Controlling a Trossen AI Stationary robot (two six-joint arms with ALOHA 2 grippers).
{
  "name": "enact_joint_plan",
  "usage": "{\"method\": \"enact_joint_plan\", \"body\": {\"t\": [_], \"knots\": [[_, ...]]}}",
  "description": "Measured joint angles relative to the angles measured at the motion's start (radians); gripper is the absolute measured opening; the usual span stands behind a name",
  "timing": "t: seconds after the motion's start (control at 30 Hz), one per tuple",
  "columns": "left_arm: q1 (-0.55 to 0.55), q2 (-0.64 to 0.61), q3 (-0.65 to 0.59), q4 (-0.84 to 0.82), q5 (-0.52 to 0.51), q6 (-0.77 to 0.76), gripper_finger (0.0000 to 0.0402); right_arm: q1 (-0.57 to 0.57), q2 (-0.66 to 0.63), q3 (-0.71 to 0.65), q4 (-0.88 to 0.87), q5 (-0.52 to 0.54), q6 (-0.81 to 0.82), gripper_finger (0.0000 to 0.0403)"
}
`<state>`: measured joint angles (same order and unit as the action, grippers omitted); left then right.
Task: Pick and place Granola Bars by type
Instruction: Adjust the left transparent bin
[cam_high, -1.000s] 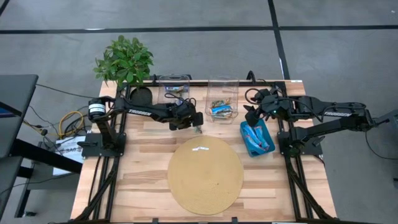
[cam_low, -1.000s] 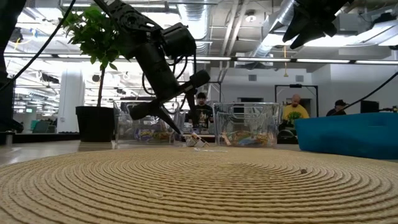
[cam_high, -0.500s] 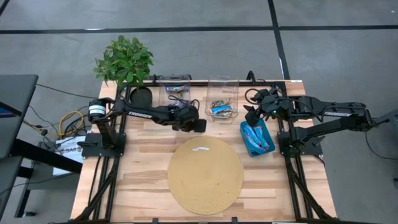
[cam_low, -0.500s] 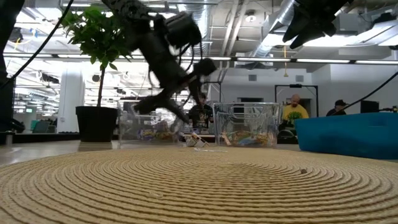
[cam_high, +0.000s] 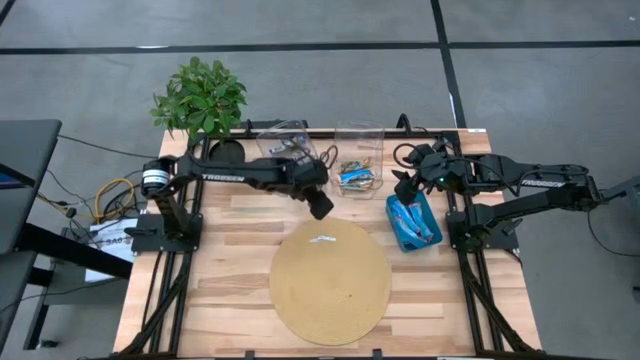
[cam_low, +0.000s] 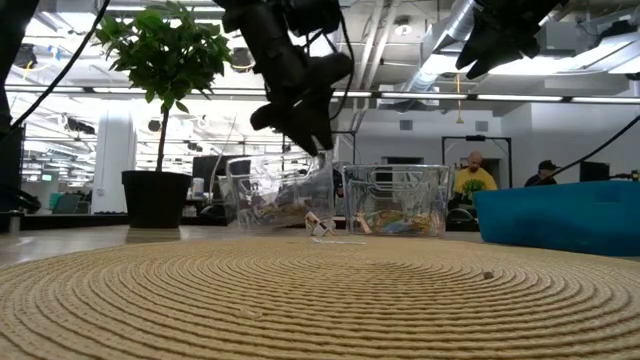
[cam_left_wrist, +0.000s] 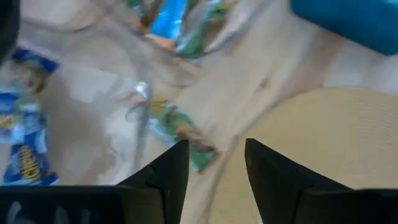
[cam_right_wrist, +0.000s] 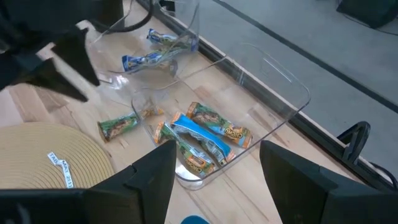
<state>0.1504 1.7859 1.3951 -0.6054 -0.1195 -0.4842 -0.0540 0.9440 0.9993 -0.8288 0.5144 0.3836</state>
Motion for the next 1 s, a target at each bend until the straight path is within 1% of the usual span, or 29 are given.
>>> {"method": "enact_joint_plan", "body": {"t": [0.13, 0.3, 0.53, 0.8, 1.0], "knots": [[0.025, 0.001, 0.0, -0.001, 0.023, -0.002, 0.0144, 0.0, 0.0, 0.0, -0.001, 0.0, 0.0, 0.0223], [0.026, 0.001, 0.0, 0.039, 0.092, 0.005, 0.0142, 0.0, 0.0, 0.0, -0.001, 0.0, 0.0, 0.0223], [0.008, 0.001, 0.0, 0.104, 0.094, 0.012, 0.0141, 0.0, 0.0, 0.0, -0.001, 0.0, 0.0, 0.0223], [0.008, 0.001, 0.0, 0.182, 0.136, 0.056, 0.0141, 0.0, 0.0, 0.0, -0.001, -0.003, 0.0, 0.0223], [0.008, 0.001, 0.0, 0.179, 0.139, 0.1, 0.0137, 0.0, 0.0, 0.0, -0.001, -0.019, -0.001, 0.0223]]}}
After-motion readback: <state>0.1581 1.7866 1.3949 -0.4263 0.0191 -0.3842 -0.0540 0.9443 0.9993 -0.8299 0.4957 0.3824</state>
